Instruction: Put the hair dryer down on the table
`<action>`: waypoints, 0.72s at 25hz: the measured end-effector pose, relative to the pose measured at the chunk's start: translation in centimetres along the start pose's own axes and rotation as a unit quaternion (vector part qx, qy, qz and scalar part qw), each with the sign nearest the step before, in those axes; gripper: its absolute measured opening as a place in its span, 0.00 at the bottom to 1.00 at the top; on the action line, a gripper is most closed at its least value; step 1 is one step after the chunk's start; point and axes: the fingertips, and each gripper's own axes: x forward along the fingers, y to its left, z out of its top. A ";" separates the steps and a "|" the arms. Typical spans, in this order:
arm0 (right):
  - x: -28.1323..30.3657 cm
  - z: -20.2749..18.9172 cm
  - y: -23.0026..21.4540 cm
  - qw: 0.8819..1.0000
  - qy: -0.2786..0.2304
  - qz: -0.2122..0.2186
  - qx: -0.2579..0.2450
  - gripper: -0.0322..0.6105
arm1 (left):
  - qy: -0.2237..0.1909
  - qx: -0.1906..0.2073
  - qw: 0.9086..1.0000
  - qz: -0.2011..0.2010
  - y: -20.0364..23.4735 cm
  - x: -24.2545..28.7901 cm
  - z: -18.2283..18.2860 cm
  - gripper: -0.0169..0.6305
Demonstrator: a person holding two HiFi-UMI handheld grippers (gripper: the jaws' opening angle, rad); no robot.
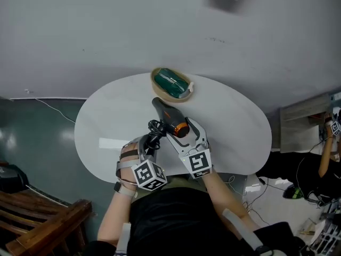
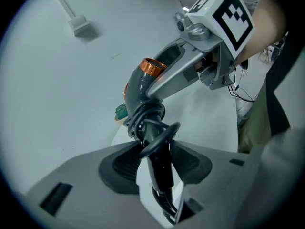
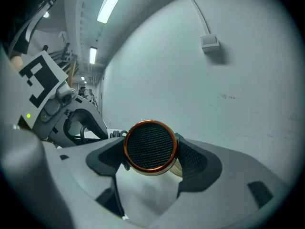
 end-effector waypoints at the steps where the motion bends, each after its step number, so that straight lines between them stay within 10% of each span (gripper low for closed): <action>1: 0.5 -0.1 0.1 1.000 0.003 -0.004 0.002 0.62 | -0.002 0.002 1.000 -0.005 0.3 0.3 -0.4 0.33; 18: 5.5 -1.9 3.1 0.996 0.056 -0.063 0.029 0.62 | -0.034 0.050 0.996 -0.070 2.2 3.2 -5.7 0.33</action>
